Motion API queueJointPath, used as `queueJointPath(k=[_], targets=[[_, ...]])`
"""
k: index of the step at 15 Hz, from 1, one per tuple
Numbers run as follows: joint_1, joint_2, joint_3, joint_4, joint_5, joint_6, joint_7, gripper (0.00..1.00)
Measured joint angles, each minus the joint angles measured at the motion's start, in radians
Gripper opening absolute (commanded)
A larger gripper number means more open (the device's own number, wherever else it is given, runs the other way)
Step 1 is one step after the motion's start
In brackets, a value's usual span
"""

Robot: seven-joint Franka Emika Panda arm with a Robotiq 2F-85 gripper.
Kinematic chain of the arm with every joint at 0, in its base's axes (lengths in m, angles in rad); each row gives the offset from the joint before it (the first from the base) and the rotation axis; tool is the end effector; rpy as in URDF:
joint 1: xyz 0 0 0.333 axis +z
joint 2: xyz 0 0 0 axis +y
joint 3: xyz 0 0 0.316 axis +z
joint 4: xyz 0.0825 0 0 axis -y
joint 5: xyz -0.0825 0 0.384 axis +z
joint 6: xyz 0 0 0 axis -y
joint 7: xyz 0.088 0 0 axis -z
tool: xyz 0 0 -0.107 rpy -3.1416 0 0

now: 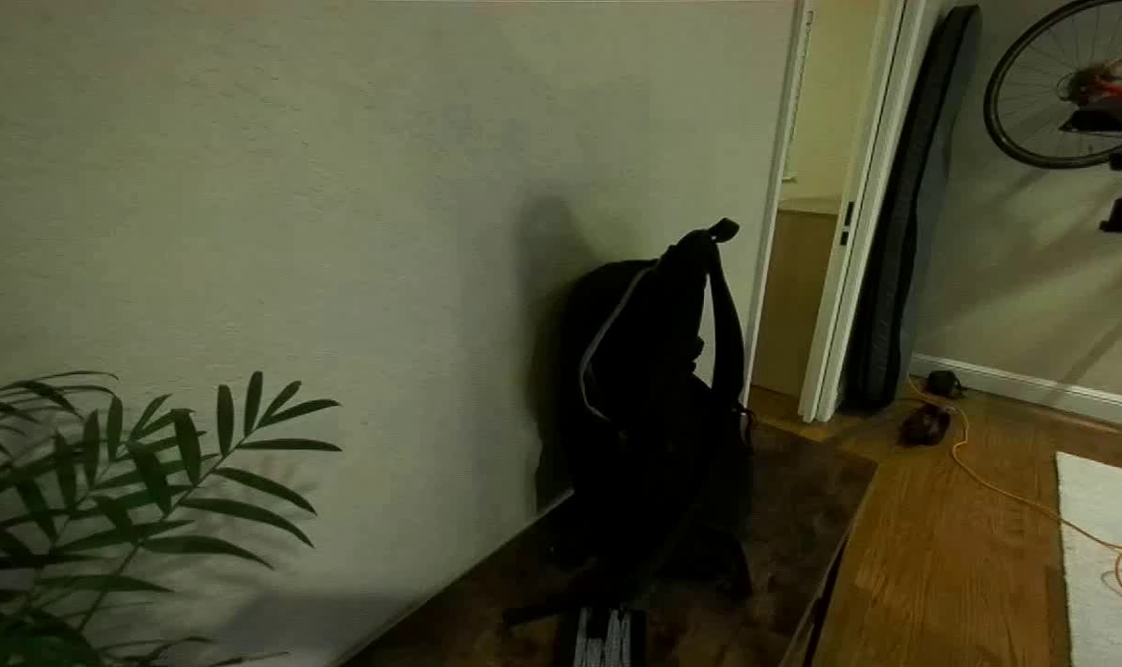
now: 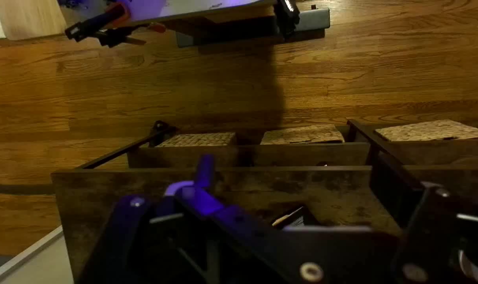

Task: Put the wallet inside the backpack

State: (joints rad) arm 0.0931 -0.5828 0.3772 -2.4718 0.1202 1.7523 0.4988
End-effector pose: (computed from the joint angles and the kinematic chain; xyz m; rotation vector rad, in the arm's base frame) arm 0.3172 0.1808 0.4661 2.9790 -0.2016 -0.1646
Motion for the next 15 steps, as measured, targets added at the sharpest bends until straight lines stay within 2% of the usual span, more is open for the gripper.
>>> queueJointPath(k=[9,15], targets=[[0.0,0.016,-0.007,-0.003,-0.002,0.016,-0.006,1.0],[-0.007,0.134,-0.036,-0.039,-0.025,0.178,-0.007,1.0]])
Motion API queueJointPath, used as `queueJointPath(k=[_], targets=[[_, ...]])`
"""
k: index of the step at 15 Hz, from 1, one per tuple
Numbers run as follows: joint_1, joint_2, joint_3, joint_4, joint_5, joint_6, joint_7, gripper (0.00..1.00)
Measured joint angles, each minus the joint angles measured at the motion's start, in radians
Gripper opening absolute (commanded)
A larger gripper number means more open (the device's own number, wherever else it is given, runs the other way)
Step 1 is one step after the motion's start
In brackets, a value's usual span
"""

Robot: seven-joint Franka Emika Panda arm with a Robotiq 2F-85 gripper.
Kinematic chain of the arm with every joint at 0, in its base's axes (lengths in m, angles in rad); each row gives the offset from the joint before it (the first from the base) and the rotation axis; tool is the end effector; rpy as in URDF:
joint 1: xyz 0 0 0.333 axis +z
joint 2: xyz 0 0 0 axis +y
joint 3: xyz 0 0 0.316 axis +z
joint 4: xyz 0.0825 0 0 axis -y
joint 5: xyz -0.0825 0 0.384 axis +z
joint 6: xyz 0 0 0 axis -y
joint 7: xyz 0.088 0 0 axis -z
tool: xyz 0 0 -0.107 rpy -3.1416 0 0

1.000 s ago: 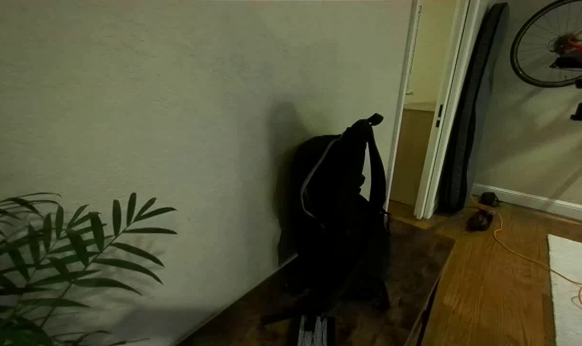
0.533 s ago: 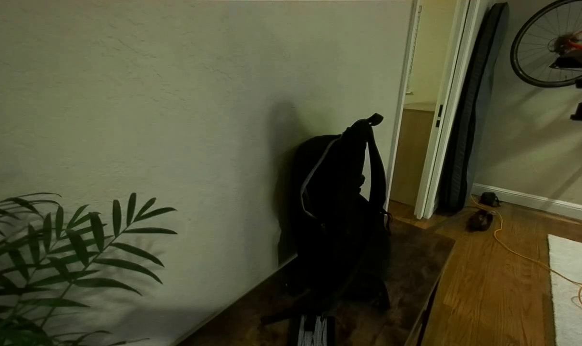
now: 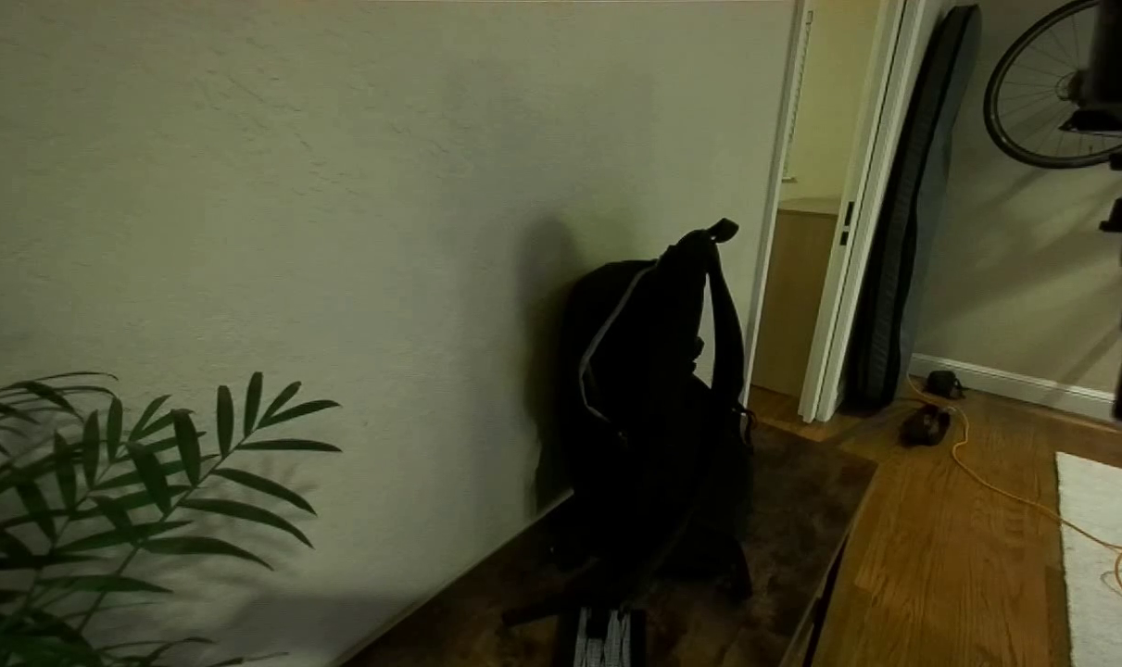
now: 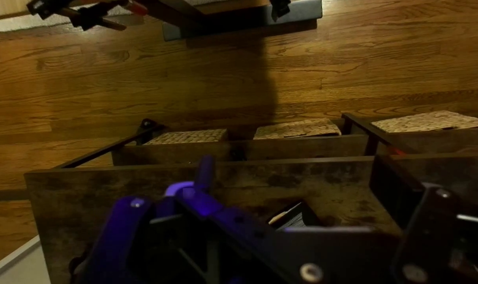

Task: Put the wallet inside the backpack

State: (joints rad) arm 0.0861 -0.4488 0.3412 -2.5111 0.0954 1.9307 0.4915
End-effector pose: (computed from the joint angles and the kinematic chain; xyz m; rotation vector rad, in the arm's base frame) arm 0.3526 0.1679 0.4169 3.0109 -0.2223 -0.1679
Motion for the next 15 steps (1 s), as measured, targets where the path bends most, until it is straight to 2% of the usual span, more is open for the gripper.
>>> queueJointPath(k=[6,15], targets=[[-0.009,0.144,-0.034,0.001,-0.05,0.102,0.001,1.0],[-0.006,0.166,-0.037,0.004,-0.044,0.116,0.003,1.0]])
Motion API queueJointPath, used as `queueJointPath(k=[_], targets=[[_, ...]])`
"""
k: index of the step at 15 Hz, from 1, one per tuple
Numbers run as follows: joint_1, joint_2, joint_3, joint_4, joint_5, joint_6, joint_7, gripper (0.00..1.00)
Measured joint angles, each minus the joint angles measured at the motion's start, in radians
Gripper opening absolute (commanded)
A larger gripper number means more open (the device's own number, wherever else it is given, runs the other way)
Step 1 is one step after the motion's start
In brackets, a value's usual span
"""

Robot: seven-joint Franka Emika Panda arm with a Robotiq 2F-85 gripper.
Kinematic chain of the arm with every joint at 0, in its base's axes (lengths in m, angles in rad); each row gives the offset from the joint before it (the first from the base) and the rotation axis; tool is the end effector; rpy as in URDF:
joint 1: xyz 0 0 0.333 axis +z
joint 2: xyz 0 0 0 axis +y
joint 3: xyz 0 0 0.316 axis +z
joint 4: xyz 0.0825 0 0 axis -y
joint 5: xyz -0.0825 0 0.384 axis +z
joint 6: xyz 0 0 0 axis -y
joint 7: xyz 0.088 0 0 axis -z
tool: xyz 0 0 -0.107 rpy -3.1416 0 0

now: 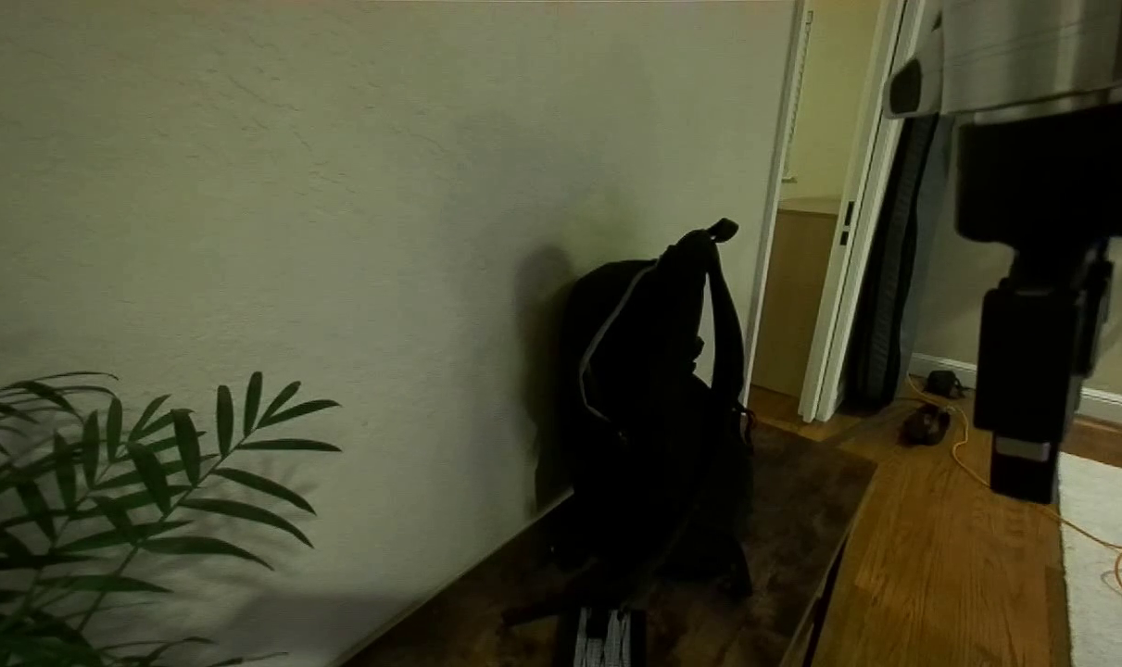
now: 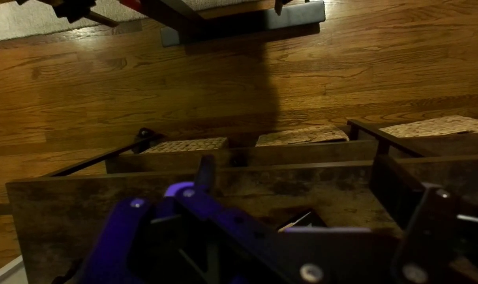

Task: Put the wallet inside the backpack

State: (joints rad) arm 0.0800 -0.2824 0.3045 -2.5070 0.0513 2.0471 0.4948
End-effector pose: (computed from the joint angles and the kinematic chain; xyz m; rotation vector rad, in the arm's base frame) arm 0.3838 0.1562 0.3651 3.0077 -0.2373 -0.2332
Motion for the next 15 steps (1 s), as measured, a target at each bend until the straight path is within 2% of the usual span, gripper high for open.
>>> queueJointPath(k=[10,15], targets=[[0.0,0.308,-0.059,-0.007,0.011,0.385,0.039,1.0],[0.021,0.448,-0.111,0.002,0.011,0.518,0.059,1.0]])
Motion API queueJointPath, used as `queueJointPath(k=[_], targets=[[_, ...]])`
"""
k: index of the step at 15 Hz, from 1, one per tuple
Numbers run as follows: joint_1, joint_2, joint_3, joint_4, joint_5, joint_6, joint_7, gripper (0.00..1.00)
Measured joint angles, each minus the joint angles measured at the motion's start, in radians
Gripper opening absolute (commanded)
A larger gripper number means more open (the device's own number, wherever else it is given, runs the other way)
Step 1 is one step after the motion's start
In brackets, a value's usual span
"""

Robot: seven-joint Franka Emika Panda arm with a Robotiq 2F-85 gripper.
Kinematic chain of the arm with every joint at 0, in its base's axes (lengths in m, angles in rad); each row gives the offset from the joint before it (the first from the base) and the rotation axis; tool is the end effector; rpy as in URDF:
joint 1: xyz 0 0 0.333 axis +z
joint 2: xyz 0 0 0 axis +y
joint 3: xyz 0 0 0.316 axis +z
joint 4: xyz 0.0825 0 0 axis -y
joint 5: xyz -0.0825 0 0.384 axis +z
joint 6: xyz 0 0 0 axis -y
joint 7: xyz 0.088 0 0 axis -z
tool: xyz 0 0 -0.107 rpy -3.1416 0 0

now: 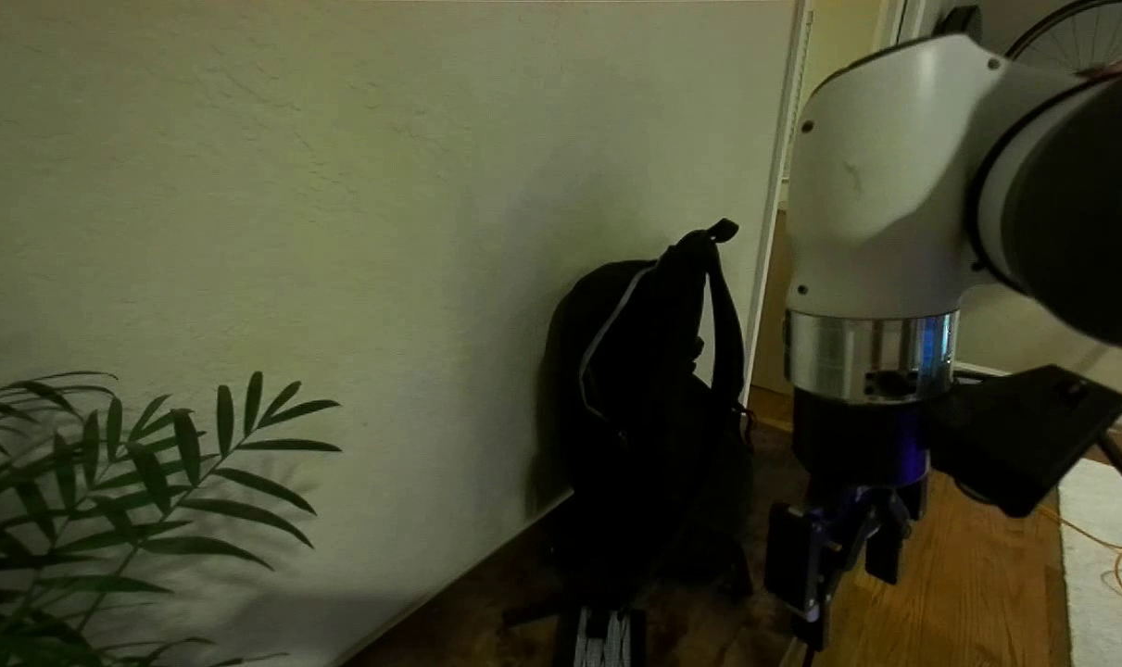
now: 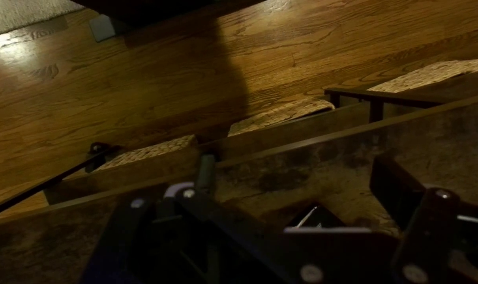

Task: Put the wallet inside the backpack

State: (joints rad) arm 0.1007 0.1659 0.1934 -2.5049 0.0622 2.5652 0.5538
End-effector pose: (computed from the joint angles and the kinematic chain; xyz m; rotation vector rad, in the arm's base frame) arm 0.4377 0.1343 0.2120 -3.0825 0.4889 0.1876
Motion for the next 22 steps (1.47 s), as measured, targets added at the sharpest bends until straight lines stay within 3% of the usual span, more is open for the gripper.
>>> queueJointPath(k=[22], targets=[[0.021,0.04,-0.017,0.016,0.0,0.017,0.014,1.0]])
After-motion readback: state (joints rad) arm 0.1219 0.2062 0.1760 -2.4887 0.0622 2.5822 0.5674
